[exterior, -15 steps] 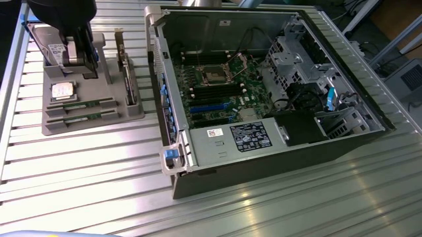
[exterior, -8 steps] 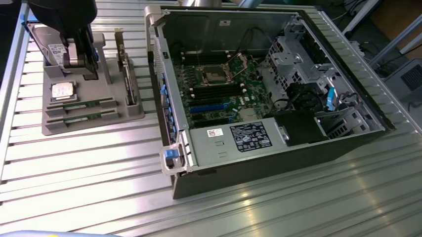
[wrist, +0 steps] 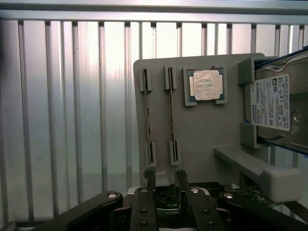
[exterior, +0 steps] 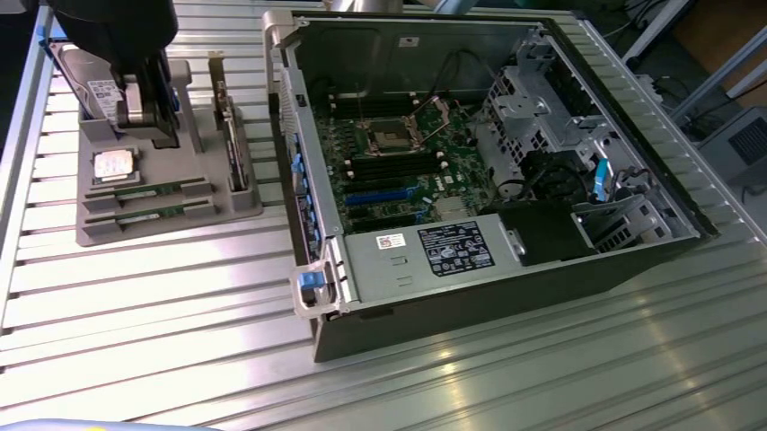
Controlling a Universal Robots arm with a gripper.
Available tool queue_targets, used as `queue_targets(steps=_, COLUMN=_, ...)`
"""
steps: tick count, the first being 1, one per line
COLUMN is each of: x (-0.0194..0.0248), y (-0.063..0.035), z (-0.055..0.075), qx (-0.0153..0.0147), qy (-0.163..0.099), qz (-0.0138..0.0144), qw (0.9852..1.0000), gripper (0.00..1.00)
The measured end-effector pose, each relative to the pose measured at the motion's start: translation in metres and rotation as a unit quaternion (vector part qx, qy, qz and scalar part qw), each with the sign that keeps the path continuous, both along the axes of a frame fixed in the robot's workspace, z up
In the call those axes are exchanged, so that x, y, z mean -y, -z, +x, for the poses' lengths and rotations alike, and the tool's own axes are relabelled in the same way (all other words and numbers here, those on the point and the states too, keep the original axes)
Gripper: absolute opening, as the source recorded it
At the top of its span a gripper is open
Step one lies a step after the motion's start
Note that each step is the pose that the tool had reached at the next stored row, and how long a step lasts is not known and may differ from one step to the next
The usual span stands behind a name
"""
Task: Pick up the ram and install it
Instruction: 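Pick up the ram and move it above insertion slot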
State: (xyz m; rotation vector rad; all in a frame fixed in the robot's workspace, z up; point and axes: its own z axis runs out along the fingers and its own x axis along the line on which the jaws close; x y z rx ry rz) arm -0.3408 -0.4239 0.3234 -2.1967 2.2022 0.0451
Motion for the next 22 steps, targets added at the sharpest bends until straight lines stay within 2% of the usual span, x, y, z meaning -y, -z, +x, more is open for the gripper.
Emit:
queue_targets(steps=10, x=0.0009, y=0.0062, z=0.0, qx=0.0, qy=0.0, qz=0.0, qw=1.0, gripper=0.3)
queue_targets(steps=22, x=0.0011, y=0.0188, z=0.0, qx=0.0, qy=0.0, qz=0.0, qw=1.0, gripper=0.3)
